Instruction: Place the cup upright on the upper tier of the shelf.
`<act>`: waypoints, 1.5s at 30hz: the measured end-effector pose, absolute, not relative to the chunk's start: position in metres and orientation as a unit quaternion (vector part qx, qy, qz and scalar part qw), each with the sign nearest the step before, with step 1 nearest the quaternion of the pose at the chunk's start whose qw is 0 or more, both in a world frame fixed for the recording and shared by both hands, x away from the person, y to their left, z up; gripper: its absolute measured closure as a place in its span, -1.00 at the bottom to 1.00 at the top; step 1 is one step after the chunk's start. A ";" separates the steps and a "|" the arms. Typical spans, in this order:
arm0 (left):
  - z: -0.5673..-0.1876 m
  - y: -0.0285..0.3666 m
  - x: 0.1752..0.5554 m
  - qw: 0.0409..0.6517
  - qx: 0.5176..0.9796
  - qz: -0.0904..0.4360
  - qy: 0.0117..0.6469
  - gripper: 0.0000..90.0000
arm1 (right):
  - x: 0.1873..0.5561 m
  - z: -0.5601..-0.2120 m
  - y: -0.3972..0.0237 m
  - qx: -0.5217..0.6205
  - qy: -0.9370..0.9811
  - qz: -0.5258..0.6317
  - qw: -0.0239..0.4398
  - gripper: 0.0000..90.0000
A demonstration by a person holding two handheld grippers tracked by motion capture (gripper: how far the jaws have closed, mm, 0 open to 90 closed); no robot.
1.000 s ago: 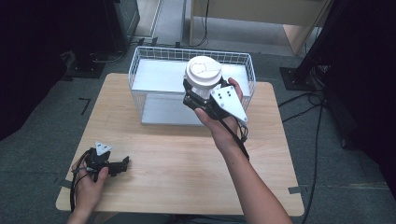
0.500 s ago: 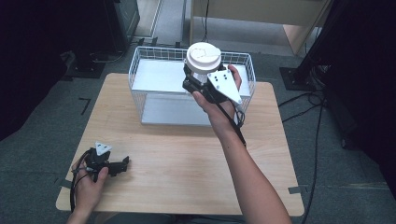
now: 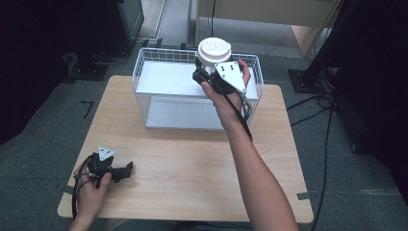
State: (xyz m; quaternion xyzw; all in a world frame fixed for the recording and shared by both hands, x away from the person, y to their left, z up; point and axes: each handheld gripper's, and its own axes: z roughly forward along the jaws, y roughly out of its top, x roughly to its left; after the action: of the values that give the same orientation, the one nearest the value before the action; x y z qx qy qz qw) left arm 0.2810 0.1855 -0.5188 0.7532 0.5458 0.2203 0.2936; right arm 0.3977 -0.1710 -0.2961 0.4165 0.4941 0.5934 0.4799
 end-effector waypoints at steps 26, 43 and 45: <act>-0.519 0.186 0.280 0.293 0.756 0.219 0.543 -1.00 | 0.437 -0.308 -0.170 0.438 0.512 0.567 0.475 -0.78; -0.519 0.186 0.281 0.294 0.755 0.220 0.544 -1.00 | 0.416 -0.331 -0.185 0.426 0.567 0.565 0.422 -1.00; -0.519 0.186 0.281 0.294 0.755 0.220 0.544 -1.00 | 0.410 -0.337 -0.187 0.419 0.573 0.564 0.421 -1.00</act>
State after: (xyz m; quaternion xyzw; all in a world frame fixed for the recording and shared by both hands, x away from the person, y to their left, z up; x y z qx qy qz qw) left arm 0.2811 0.1856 -0.5188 0.7549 0.5436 0.2197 0.2939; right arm 0.4101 -0.1873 -0.3369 0.4190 0.5735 0.5643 0.4208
